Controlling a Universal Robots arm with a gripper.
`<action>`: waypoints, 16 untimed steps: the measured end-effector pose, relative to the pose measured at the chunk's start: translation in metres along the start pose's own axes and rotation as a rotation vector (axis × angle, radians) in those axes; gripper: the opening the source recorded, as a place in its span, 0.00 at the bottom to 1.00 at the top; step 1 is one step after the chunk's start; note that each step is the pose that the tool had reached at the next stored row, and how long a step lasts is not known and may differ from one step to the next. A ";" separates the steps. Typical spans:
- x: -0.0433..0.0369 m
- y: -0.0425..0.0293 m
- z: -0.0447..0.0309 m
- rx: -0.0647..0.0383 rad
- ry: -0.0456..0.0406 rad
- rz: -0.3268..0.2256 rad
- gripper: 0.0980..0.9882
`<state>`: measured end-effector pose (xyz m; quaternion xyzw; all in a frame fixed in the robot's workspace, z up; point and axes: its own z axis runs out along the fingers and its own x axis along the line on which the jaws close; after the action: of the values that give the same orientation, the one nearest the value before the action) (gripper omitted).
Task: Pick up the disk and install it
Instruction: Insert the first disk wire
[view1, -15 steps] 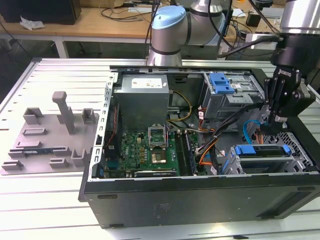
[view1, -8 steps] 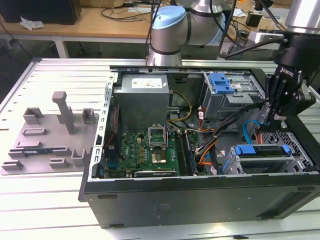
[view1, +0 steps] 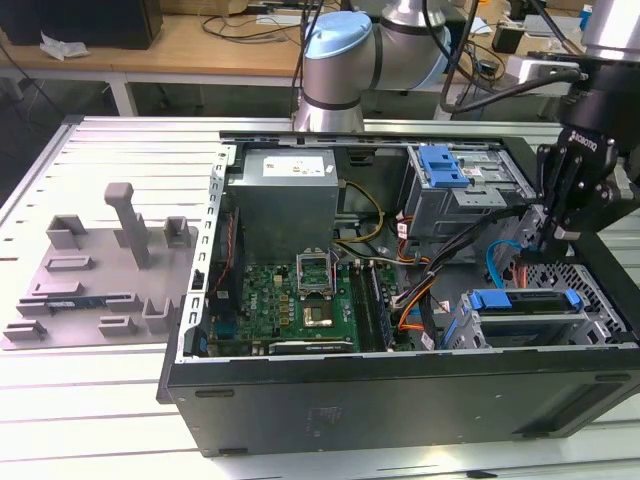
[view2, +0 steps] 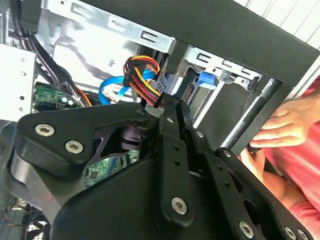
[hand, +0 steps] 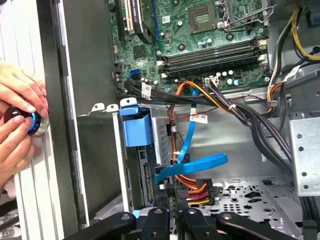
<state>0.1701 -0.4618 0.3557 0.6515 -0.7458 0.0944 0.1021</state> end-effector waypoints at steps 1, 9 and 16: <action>0.0010 -0.0002 0.0003 0.000 -0.0002 -0.002 0.07; 0.0124 -0.0018 0.0036 0.005 -0.0087 -0.021 0.07; 0.0243 -0.0034 0.0070 0.001 -0.0551 -0.028 0.07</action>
<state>0.1701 -0.4873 0.3557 0.6643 -0.7391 0.0753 0.0825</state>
